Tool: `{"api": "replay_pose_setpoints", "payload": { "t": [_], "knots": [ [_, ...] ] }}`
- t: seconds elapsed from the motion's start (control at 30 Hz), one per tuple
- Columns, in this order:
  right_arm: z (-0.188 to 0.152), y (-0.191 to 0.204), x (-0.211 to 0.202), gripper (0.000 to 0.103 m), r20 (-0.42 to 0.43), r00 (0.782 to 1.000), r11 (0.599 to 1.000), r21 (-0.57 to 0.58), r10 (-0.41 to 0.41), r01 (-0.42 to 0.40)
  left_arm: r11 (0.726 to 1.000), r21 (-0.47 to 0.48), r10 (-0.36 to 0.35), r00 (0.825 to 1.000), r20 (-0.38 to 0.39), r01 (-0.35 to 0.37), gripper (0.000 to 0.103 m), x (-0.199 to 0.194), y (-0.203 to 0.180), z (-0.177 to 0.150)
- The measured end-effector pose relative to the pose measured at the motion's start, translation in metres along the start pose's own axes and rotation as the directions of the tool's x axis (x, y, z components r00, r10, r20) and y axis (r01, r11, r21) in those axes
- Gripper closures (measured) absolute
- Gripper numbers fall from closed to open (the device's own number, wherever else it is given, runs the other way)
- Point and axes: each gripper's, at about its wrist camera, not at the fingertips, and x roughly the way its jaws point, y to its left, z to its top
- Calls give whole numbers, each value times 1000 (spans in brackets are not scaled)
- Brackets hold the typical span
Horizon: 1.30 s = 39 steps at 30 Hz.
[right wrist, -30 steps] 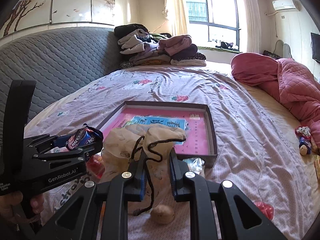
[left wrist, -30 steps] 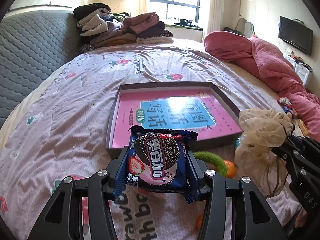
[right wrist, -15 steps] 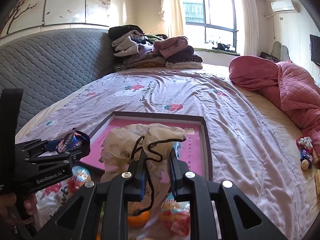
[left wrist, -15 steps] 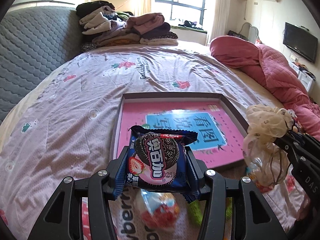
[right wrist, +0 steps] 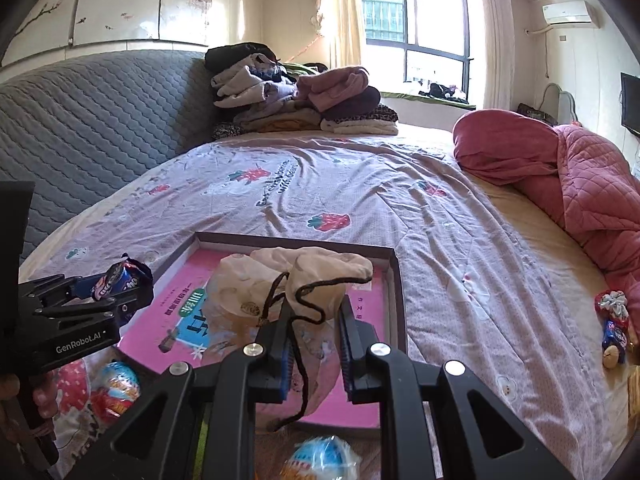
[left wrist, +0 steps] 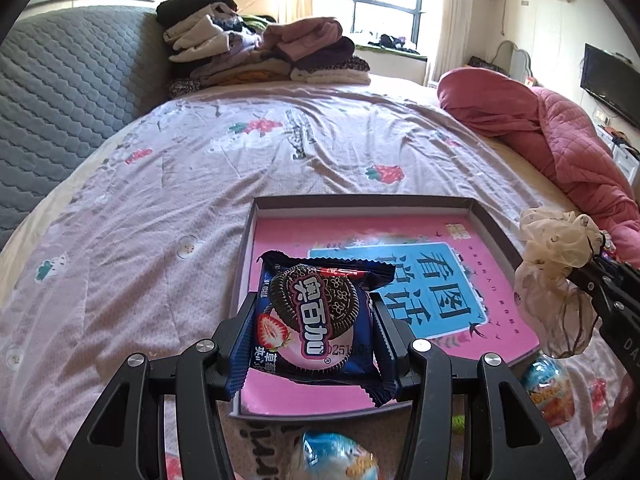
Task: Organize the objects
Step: 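Lift and carry cookie pack with left gripper while right carries mesh bag to tray, then lower and release cookie pack in tray while right gripper releases mesh bag there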
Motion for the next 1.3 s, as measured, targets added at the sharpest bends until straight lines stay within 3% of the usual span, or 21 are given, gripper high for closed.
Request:
{"api": "replay_pose_setpoints", "payload": {
  "t": [0.27, 0.77, 1.03, 1.3],
  "knots": [
    [-5, -12, 40, 84, -109, 992, 997, 60, 62, -55, 1000, -8, -3, 997, -76, 3, 50, 37, -2, 1],
    [-22, -10, 72, 83, -249, 969, 1000, 8, -5, 7, 1000, -6, -7, 985, -175, 6, 50, 64, -1, 0],
    [-25, -6, 74, 83, -281, 960, 1000, 3, -15, 16, 1000, 6, -5, 975, -224, 6, 49, 72, -2, -4],
    [-23, -9, 76, 74, -302, 953, 999, 17, -23, 29, 1000, 13, 8, 970, -243, -5, 49, 73, -2, -5]
  ]
}}
